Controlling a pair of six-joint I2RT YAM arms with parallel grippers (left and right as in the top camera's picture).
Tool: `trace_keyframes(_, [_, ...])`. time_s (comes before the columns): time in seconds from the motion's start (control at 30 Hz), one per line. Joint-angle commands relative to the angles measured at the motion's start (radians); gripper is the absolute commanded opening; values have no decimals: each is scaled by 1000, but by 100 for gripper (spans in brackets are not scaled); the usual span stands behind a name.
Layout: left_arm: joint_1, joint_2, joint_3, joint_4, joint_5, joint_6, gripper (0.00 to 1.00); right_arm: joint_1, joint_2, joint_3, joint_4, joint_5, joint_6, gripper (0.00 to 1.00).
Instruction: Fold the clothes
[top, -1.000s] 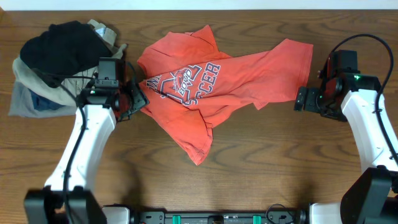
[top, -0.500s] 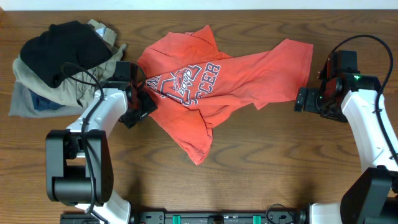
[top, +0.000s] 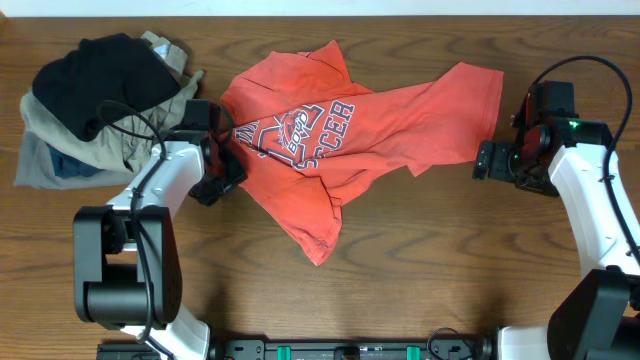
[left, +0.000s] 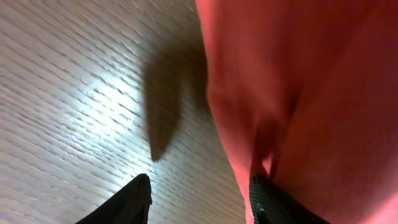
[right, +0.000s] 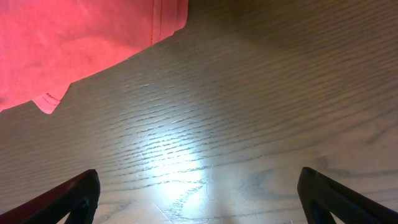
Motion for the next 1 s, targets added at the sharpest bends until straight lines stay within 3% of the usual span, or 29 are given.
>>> trace_keyframes(0.0, [4,14,-5,8,-25,-26,53,-7,3,2,-1,0,-11,99])
trace_keyframes(0.5, [-27,103,-6,87,66,-27,52,-7,3,2,-1,0,-11,99])
trace_keyframes(0.63, [-29,115,-6,101,72,-24,34,-7,3,2,-2,0,-11,99])
trace_keyframes(0.7, [-27,107,-5,100,71,16,20,-7,3,2,-2,0,-11,99])
trace_keyframes(0.73, [-23,101,-3,95,67,48,8,-7,3,2,-2,0,-11,99])
trace_keyframes(0.83, [1,82,14,26,-19,72,6,-7,3,2,-2,0,-11,99])
trace_keyframes(0.97, [69,2,74,-144,-252,75,6,-8,3,2,-1,8,-12,99])
